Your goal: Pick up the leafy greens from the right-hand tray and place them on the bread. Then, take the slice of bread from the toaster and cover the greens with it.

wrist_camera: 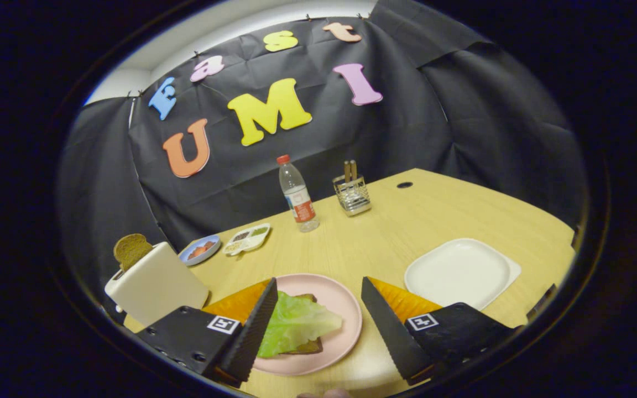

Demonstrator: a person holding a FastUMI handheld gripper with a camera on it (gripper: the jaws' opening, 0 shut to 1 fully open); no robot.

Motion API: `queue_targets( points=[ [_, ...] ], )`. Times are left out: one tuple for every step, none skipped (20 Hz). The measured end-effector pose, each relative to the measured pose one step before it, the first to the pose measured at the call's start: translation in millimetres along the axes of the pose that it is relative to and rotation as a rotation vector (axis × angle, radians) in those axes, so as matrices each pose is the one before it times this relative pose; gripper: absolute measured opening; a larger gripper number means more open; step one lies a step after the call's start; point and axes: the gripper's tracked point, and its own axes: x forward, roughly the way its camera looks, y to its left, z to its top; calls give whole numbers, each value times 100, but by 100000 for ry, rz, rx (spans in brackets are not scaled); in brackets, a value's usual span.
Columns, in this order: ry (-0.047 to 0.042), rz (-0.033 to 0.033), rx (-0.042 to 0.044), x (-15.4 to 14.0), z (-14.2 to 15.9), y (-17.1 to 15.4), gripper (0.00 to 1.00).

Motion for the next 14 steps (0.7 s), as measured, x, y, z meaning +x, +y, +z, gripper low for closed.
queue_targets(
  points=[
    [-2847,-263,-2774,-521,842,554,95],
    [-3246,-753,-3657,-740,819,838,96],
    [-3403,-551,-2841,-608,791,751,96],
    [-3266,-436,-2347,-604,983,932,96],
    [-2243,-336,-1547,-472,748,1102,96],
    [-1388,787,-1013,-302,528,1589,95],
    [-908,1799,-611,-286,407,1787,96],
    [-78,1945,-415,-93,97,2008,96],
    [207,1955,-740,-178,270,2137,96],
    [189,1716,-714,-189,106,1910,96],
    [298,2862,-88,-173,103,2058,96],
    [-42,3452,552,62,-79,2257,96],
    [-331,2640,227,-21,35,1963,96],
    [-871,1429,-1269,72,151,1362,96]
  ],
)
